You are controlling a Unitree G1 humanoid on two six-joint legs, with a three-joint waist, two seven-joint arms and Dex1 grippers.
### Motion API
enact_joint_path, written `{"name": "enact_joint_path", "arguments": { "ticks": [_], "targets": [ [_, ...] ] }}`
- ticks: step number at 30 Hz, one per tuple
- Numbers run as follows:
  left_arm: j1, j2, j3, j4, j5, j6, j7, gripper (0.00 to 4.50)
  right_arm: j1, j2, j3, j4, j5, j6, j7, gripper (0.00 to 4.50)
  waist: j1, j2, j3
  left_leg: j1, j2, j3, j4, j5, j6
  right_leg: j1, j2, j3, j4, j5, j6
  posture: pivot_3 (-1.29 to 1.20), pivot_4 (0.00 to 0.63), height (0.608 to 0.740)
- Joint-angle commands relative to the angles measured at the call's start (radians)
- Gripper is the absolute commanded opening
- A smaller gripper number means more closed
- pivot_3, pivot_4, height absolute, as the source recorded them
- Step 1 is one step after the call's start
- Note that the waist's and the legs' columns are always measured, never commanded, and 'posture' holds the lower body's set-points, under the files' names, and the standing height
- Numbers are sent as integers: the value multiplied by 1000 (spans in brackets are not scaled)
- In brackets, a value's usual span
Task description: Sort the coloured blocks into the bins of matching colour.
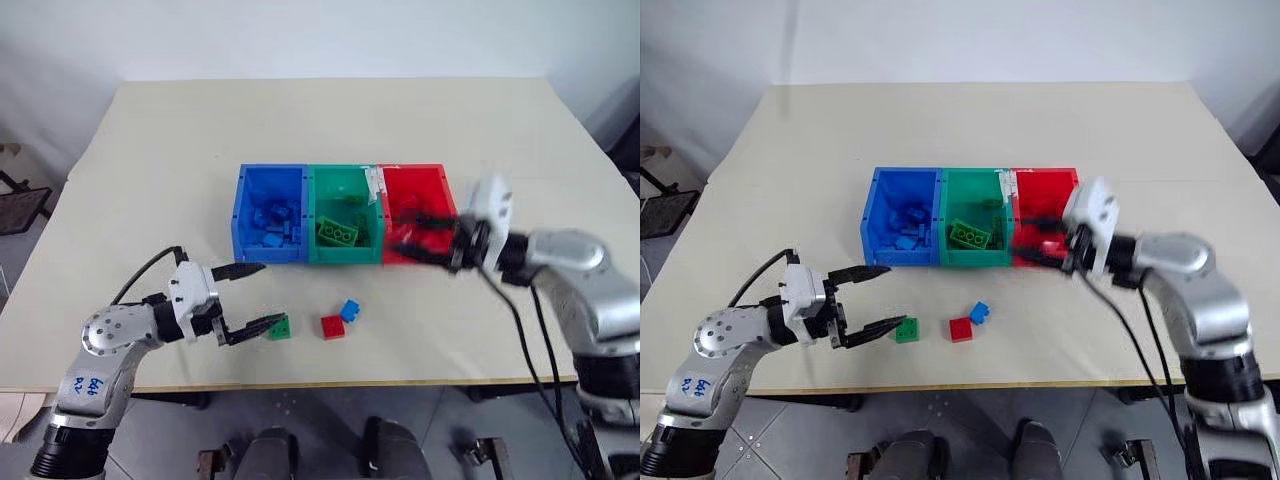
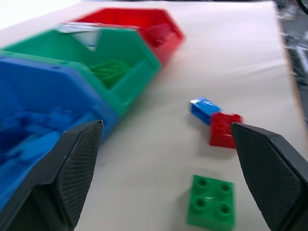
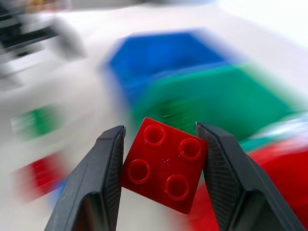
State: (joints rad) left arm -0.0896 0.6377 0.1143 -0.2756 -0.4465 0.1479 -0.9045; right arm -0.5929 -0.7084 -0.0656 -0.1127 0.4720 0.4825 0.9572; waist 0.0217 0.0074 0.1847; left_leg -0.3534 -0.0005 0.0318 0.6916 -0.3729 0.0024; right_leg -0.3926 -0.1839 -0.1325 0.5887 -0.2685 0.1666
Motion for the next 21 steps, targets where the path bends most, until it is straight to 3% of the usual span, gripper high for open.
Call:
{"name": "enact_joint_path", "arguments": {
  "ticks": [1,7,14,21],
  "targets": [
    [-4,-7,23,-26,-11,-1,20,4500,-114,40,41,202,-93,-63,-40,2294,-2,0,0,0,0,0,0,0,0,0,0,0,0,0,0,0,150,740],
    [7,-13,36,-46,-9,-4,49,4500,-236,105,78,461,-186,-195,-31,4404,-20,0,0,0,0,2,0,-1,1,-1,0,0,0,0,0,0,150,740],
    [20,0,50,-70,-17,7,54,4500,-108,65,9,324,-91,-278,127,4460,-22,0,0,-1,1,1,-2,-1,1,-2,0,-1,0,1,1,0,150,740],
    [11,84,63,-3,-23,-1,-75,4500,278,-58,-171,-8,74,-207,220,4460,-8,0,0,-1,0,2,0,-2,1,-2,0,-1,-1,1,1,0,150,740]
  ]
}}
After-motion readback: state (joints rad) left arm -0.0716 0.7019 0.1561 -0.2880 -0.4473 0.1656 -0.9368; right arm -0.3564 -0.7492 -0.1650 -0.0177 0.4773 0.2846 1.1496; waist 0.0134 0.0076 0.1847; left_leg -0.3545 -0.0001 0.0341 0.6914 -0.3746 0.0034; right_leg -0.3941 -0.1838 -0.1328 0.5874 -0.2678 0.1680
